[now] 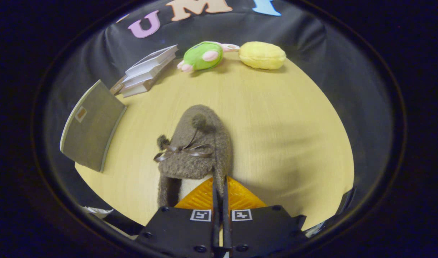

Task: Open the storage box then place both shoes into the box .Put the left shoe in first, then the right shoe, with the right side of both shoes facing outward in a uniform manner.

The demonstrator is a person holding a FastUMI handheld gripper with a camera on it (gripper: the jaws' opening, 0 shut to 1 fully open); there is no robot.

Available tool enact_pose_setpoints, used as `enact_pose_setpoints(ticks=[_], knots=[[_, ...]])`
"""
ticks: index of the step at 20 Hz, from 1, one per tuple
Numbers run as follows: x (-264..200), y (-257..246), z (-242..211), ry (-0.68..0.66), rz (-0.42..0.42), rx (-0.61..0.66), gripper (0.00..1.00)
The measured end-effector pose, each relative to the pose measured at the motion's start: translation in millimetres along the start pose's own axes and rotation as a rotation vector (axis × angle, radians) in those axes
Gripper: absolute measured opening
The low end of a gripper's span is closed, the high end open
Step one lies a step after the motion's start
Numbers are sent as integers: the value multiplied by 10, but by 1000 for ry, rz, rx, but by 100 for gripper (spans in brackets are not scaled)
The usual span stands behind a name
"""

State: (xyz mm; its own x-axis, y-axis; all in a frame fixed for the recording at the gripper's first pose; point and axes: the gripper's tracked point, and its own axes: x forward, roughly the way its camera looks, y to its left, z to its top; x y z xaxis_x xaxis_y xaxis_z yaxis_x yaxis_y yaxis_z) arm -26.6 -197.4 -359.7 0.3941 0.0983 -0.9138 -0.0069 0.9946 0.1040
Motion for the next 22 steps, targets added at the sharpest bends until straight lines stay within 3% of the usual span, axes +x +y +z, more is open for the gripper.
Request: enact_pose_setpoints(ticks=[3, 10, 16, 22], knots=[[-29, 18, -12, 21, -24, 62, 4], [-315, 316, 185, -6, 24, 248, 3], [-580, 733, 413, -45, 22, 267, 4], [-849, 1489, 769, -85, 103, 265, 4]])
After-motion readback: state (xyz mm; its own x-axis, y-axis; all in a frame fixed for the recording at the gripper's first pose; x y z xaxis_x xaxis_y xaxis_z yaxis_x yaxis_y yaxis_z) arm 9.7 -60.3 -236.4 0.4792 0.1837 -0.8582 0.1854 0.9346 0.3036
